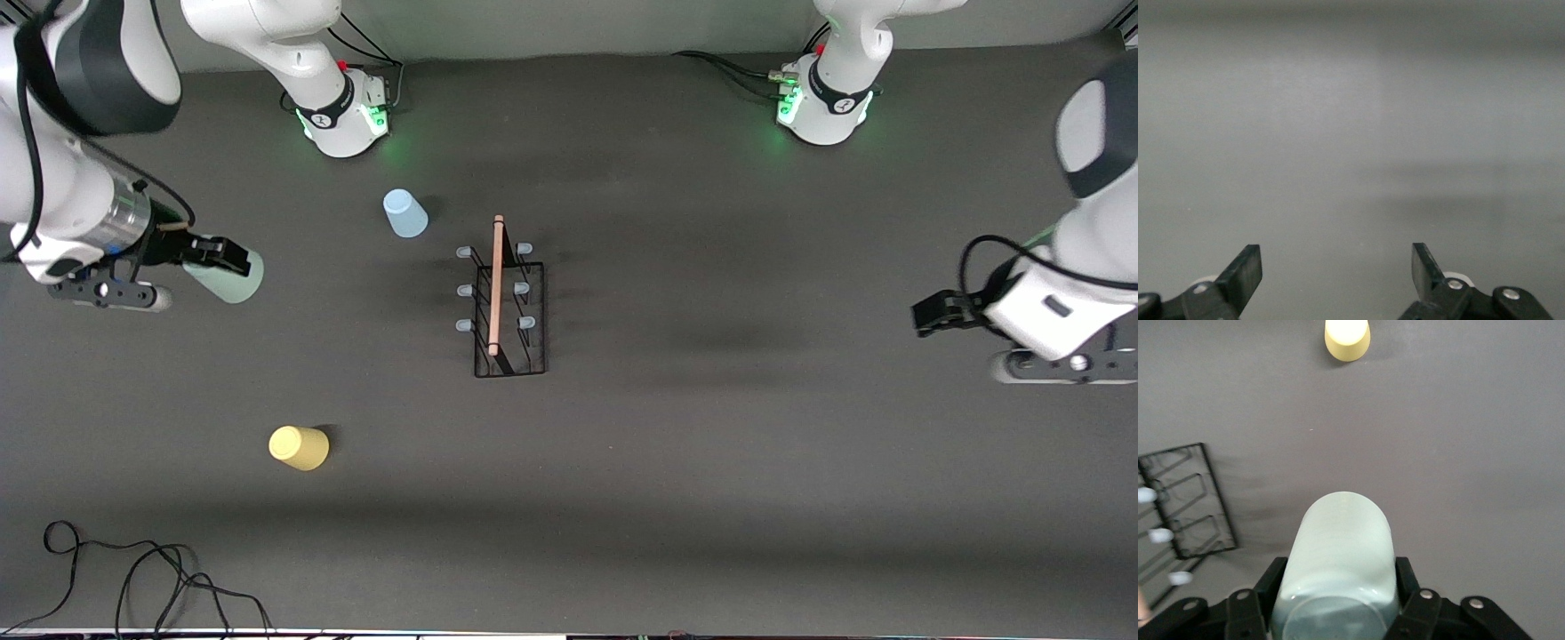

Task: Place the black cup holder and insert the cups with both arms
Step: 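Carry the green cup to the holder and hang it on a peg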

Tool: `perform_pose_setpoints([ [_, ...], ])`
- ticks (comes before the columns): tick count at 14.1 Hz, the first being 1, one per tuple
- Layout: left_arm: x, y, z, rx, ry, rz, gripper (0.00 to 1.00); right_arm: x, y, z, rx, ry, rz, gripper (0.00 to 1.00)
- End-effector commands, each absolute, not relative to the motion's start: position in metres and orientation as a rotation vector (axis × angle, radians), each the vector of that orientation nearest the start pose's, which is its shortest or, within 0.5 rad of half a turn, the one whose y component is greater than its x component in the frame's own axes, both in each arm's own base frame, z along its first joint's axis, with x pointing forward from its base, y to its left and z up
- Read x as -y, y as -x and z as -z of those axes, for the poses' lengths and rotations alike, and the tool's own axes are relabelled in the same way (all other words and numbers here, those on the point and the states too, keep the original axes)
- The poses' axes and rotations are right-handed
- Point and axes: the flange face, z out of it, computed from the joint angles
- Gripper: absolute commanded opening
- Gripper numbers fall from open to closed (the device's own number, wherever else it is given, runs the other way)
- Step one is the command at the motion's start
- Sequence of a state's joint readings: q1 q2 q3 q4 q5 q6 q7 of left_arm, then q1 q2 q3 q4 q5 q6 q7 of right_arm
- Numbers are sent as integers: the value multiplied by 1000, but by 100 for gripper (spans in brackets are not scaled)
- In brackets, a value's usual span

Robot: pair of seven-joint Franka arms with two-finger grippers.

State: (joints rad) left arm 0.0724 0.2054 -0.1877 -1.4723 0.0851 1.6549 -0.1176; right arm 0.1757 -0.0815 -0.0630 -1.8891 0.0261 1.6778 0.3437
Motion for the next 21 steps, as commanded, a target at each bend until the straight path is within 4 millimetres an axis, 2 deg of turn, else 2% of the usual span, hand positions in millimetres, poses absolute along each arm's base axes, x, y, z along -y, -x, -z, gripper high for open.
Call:
perform_pose_setpoints([
  [1,32,-589,-570,25,3091,75,100,-133,-500,-532,-685,3051,-241,23],
  [2,21,-589,-571,28,3089,74,100,-173,-490,-530,-828,3028,-232,23],
  [3,1,-586,-574,-7,3082,64,100,-206,-482,-524,-954,3001,-220,23],
  [5,-10,-578,-578,-45,3074,62,100,-261,-459,-497,-1127,2931,-180,22],
  [6,-12,-574,-581,-37,3078,69,100,-281,-448,-484,-1175,2901,-157,22],
  [8,-10,-558,-581,-11,3104,64,100,-309,-431,-445,-1197,2882,-127,22],
  [10,-10,-555,-580,20,3167,52,100,-315,-423,-408,-1210,2873,-105,23],
  [18,-12,-560,-579,-15,3136,60,100,-331,-423,-315,-1245,2912,-119,23],
  [19,-9,-560,-579,-23,3123,62,100,-331,-424,-307,-1252,2918,-129,35],
  [20,-8,-560,-579,-27,3109,66,100,-329,-429,-305,-1267,2916,-131,87],
  [21,-10,-561,-580,-32,3105,73,100,-327,-433,-308,-1273,2910,-130,100],
])
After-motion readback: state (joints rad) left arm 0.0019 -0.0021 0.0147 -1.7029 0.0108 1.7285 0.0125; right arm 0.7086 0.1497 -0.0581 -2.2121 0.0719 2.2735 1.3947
